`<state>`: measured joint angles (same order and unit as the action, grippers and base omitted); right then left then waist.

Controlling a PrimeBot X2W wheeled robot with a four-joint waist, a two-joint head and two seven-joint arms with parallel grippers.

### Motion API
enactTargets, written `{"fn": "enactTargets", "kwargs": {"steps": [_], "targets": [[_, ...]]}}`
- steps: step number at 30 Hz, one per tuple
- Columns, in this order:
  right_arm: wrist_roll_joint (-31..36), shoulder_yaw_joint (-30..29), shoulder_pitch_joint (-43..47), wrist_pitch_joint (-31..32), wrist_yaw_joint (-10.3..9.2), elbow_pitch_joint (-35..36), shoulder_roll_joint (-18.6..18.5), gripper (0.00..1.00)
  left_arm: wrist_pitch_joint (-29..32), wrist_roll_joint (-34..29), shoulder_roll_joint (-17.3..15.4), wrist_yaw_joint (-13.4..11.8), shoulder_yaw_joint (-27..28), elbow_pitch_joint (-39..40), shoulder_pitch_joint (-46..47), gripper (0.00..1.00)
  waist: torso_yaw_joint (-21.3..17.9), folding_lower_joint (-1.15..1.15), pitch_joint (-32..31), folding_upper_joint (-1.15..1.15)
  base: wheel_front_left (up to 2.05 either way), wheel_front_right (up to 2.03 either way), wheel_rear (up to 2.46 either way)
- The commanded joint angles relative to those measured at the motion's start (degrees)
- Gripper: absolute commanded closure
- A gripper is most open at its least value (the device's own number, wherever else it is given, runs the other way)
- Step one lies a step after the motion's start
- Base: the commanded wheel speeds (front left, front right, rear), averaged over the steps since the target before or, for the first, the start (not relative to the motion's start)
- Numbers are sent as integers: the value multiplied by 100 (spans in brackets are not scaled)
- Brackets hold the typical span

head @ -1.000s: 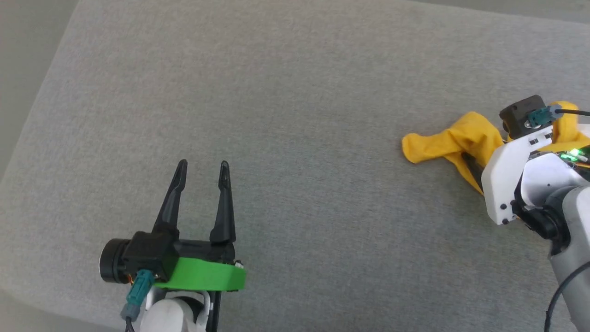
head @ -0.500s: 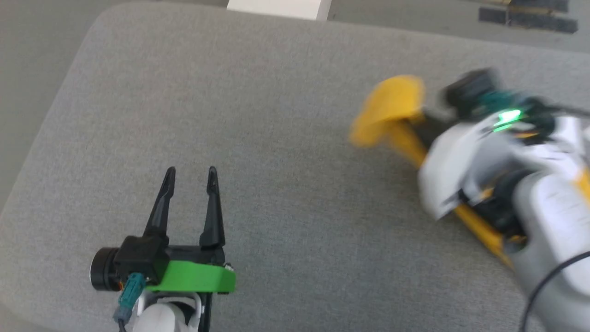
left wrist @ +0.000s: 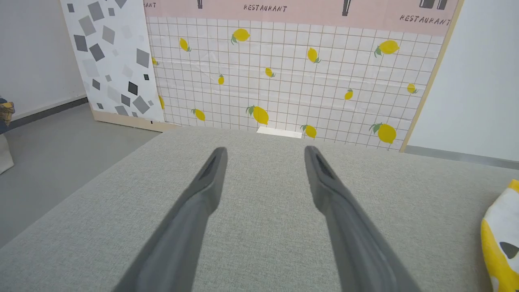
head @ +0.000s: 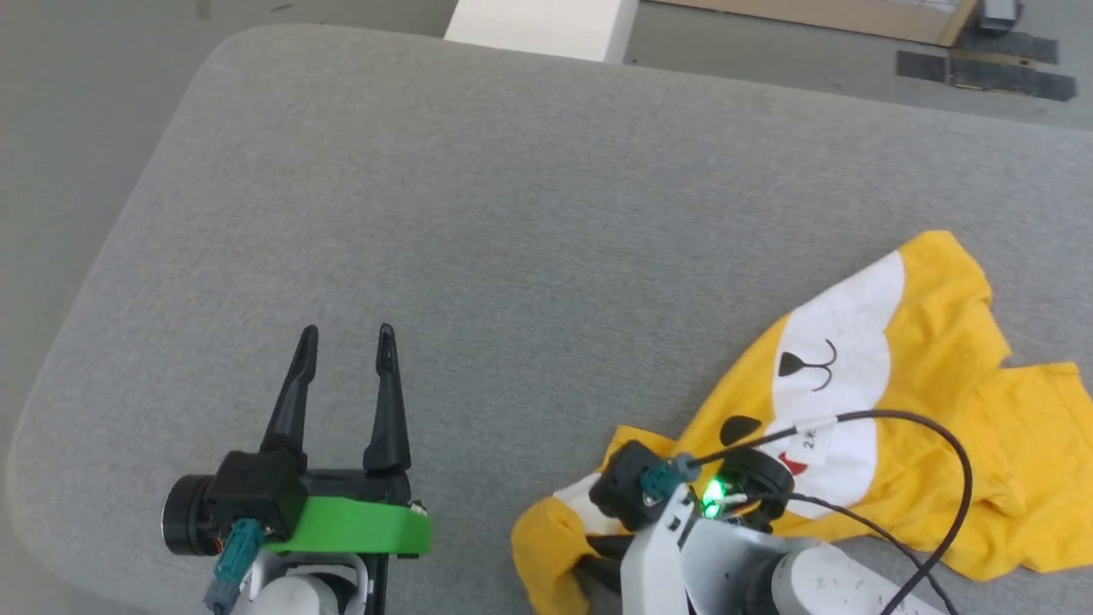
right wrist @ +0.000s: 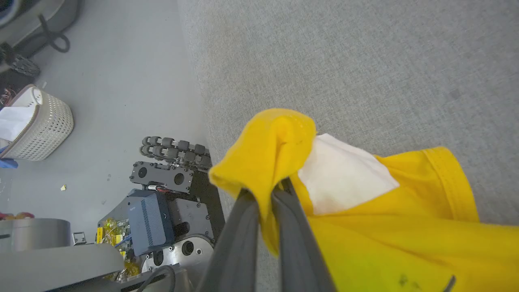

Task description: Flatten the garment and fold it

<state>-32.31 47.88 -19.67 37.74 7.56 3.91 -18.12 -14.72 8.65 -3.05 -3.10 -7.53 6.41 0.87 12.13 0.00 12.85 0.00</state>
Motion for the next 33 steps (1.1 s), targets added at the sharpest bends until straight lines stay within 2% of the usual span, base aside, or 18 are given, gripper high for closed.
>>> {"fn": "enactTargets", "kwargs": {"steps": [1,5,9,13,18,24,28,31,33], "targets": [[50,-38,-36,-136,-8,-67,-5,0,-28,22,17,0,1,-4,-41,0,60,0,27,0,0,0,0],[217,-341,-262,-541,-8,-250,124,0,-28,33,17,-32,9,-40,-54,0,8,0,-41,0,0,0,0],[380,-1061,-477,-956,-8,-266,329,0,-28,4,17,-33,35,-38,-108,0,-124,0,-159,0,0,0,0],[948,-2146,-446,-1473,-8,-162,458,0,-28,-43,17,-11,45,-14,-154,0,-273,0,-237,0,0,0,0],[1987,-3748,217,-2123,-8,215,610,0,-28,-126,17,46,77,15,-236,0,-451,0,-281,0,0,0,0],[2960,-5548,1611,-2945,-8,887,1309,0,-28,-209,17,108,155,55,-387,0,-647,0,-295,0,0,0,0],[3076,-6254,2423,-3465,-8,999,1512,0,-28,-249,16,146,217,97,-534,0,-803,0,-293,0,0,0,0],[2573,-6463,2764,-3679,-8,772,1521,0,-28,-286,16,151,255,151,-598,0,-939,0,-290,0,0,0,0],[2459,-6518,2816,-3815,-8,670,1522,0,-28,-351,9,171,224,191,-582,0,-1017,0,-284,0,0,0,0]]}}
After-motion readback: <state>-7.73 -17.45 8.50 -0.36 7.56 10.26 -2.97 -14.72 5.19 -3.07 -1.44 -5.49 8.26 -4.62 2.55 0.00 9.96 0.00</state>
